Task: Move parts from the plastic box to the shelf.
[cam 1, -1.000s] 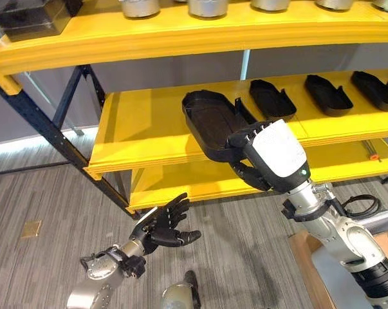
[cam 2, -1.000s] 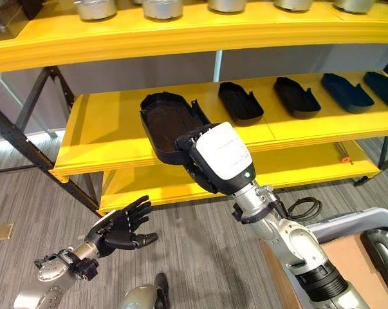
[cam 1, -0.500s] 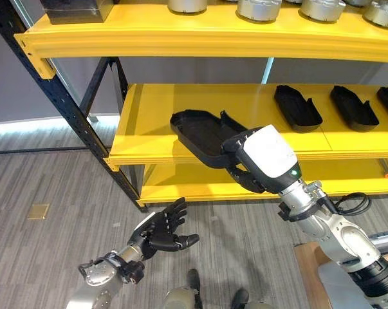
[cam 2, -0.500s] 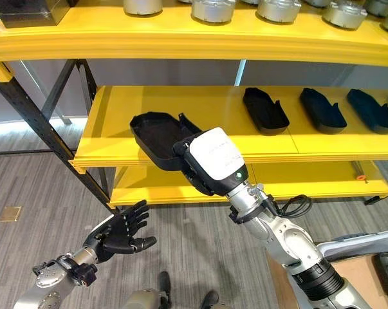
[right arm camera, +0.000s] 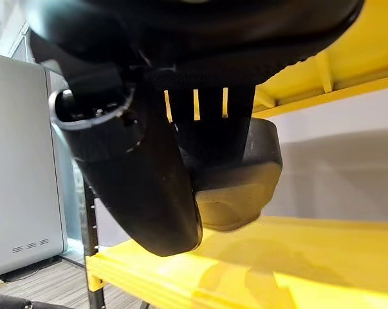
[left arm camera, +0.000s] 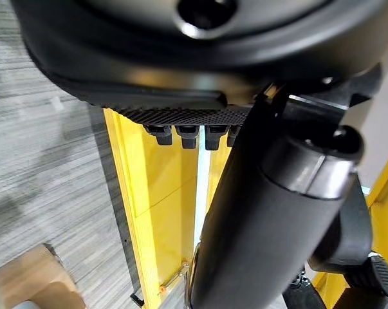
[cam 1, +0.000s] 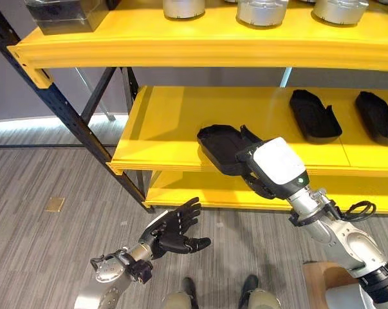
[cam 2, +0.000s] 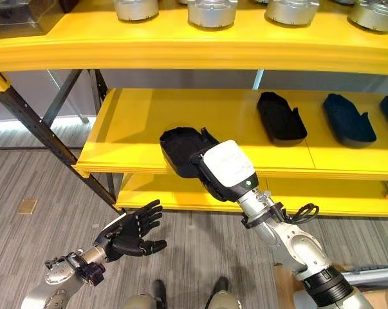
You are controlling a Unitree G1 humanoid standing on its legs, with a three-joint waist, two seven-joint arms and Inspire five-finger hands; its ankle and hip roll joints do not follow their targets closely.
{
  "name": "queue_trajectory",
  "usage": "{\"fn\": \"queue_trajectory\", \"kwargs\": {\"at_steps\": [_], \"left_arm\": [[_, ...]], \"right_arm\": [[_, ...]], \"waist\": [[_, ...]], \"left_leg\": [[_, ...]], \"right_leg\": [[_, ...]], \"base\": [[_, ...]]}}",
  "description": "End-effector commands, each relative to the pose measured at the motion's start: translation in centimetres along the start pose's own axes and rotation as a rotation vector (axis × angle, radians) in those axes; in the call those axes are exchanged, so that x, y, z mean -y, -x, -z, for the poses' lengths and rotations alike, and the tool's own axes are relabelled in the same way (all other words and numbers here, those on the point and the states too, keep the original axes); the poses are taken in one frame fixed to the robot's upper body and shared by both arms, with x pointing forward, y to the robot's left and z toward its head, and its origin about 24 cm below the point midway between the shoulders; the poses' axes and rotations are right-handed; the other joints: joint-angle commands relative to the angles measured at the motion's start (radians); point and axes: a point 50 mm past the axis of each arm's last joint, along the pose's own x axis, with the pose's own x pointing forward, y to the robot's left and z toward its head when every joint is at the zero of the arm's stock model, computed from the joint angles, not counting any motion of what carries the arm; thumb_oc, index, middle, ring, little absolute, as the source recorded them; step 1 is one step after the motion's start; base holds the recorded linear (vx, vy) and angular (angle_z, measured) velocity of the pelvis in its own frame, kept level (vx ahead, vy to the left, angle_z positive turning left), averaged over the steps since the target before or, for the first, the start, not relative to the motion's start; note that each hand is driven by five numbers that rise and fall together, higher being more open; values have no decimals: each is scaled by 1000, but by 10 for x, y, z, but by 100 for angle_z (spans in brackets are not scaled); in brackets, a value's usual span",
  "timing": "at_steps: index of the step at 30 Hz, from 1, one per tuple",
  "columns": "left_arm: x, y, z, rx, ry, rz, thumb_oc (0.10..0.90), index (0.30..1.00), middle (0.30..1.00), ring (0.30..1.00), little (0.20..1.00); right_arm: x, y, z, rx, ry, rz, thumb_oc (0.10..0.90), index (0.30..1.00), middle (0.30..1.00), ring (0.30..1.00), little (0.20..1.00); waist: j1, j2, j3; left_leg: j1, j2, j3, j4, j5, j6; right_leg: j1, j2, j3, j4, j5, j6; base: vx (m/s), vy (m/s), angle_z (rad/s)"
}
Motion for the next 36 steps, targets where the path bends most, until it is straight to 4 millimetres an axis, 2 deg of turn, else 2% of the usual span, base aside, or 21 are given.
{"fn": "queue_trajectory", "kwargs": {"at_steps": [1,4,6,7,9,10,12,13,14,15,16,17,18,22,24,26,27,33,36], "left_arm": [[13,-7,-40,183,-65,93,900,1000,1000,1000,1000],[13,-11,-43,184,-66,94,900,1000,1000,1000,1000],[14,-13,-46,186,-68,101,900,1000,1000,1000,1000],[14,-14,-47,184,-77,103,900,1000,1000,1000,1000],[14,-14,-47,182,-83,104,900,1000,1000,1000,1000],[16,-13,-48,181,-82,105,900,1000,1000,1000,1000],[16,-10,-47,183,-83,100,900,1000,1000,1000,1000],[17,-7,-45,190,-68,98,900,1000,1000,1000,1000],[17,-7,-44,190,-64,97,900,1000,1000,1000,1000],[18,-6,-42,188,-58,92,900,1000,1000,1000,1000],[19,-6,-38,187,-49,87,900,1000,1000,1000,1000],[19,-7,-38,193,-44,91,900,1000,1000,1000,1000],[20,-8,-37,199,-41,101,900,1000,1000,1000,1000],[18,-5,-39,199,-68,129,900,1000,1000,1000,1000],[16,-1,-38,193,-24,131,900,1000,1000,1000,1000],[15,0,-38,190,-18,134,900,1000,1000,1000,1000],[14,-1,-38,187,-11,136,900,1000,1000,1000,1000],[10,0,-36,167,-31,108,900,1000,1000,1000,1000],[8,2,-33,142,-43,97,900,1000,1000,1000,1000]], "right_arm": [[53,-33,-1,88,22,345,400,300,300,300,300],[58,-35,2,72,39,356,400,300,300,300,300],[59,-37,5,48,47,358,400,300,300,300,300],[60,-39,7,30,56,365,400,300,300,300,300],[61,-41,10,3,56,362,400,300,300,300,300],[62,-42,11,-16,55,363,400,300,300,300,300],[61,-41,12,-27,53,355,400,300,300,300,300],[60,-40,10,-30,55,352,400,300,300,300,300],[59,-40,10,-33,56,349,400,300,300,300,300],[58,-40,9,-35,54,346,400,300,300,300,300],[57,-40,10,-38,44,340,400,300,300,300,300],[56,-40,10,-41,43,335,400,300,300,300,300],[55,-38,11,-49,44,329,400,300,300,300,300],[46,-27,16,-79,37,300,400,300,300,300,300],[38,-14,21,-128,26,281,400,300,300,300,300],[36,-12,22,-141,25,282,400,300,300,300,300],[32,-7,25,-177,22,285,400,300,300,300,300],[29,0,29,-226,3,310,400,300,300,300,300],[28,-2,30,-237,0,295,400,300,300,300,300]], "waist": [[6,-8,-122],[4,1,-136],[9,-5,-132],[9,-7,-130],[12,-6,-128],[14,-3,-126],[14,-2,-124],[18,0,-118],[19,1,-116],[21,2,-112],[19,3,-106],[17,4,-100],[14,5,-95],[4,19,-93],[-4,25,-101],[-5,24,-104],[-8,24,-106],[-9,18,-104],[1,14,-105]], "left_leg": [[97,-32,79,206,-286,17],[67,-7,100,357,-168,-52],[14,18,108,444,-146,-69],[-9,50,119,442,-153,-64],[-10,72,122,384,-162,-49],[4,84,124,283,-164,-37],[18,102,126,187,-138,-43],[5,150,120,116,-59,-76],[1,166,116,95,-29,-89],[-15,208,110,63,44,-115],[-42,273,97,37,147,-148],[-58,298,92,34,176,-159],[-70,312,93,40,183,-162],[-53,290,84,32,92,-142],[-24,240,74,12,32,-118],[-21,226,69,11,23,-111],[-22,190,60,11,11,-80],[5,115,20,-17,-18,-38],[2,100,18,-18,-26,-26]], "right_leg": [[-49,48,-46,4,-66,0],[-12,91,-70,-20,-111,-50],[7,97,-67,-26,-132,-66],[10,95,-65,-18,-146,-68],[8,86,-65,0,-153,-62],[10,74,-65,12,-152,-50],[21,66,-63,13,-150,-39],[50,67,-50,5,-159,-34],[59,67,-45,2,-162,-34],[78,61,-34,-4,-167,-33],[98,46,-19,-9,-172,-33],[106,37,-13,-7,-176,-34],[111,27,-9,0,-181,-35],[102,-16,-8,72,-206,-19],[98,-22,8,99,-211,-4],[97,-22,14,102,-210,1],[83,-22,26,103,-188,8],[67,-33,87,87,-155,48],[60,-36,93,83,-149,53]], "base": [[161,-153,5],[147,-183,11],[116,-132,13],[107,-55,15],[98,74,18],[109,139,11],[137,209,4],[154,239,2],[173,255,-7],[192,271,-12],[210,314,-17],[195,319,-21],[139,260,-17],[181,305,-13],[259,332,-23],[147,197,-17],[143,195,0],[167,146,6],[119,92,-2]]}}
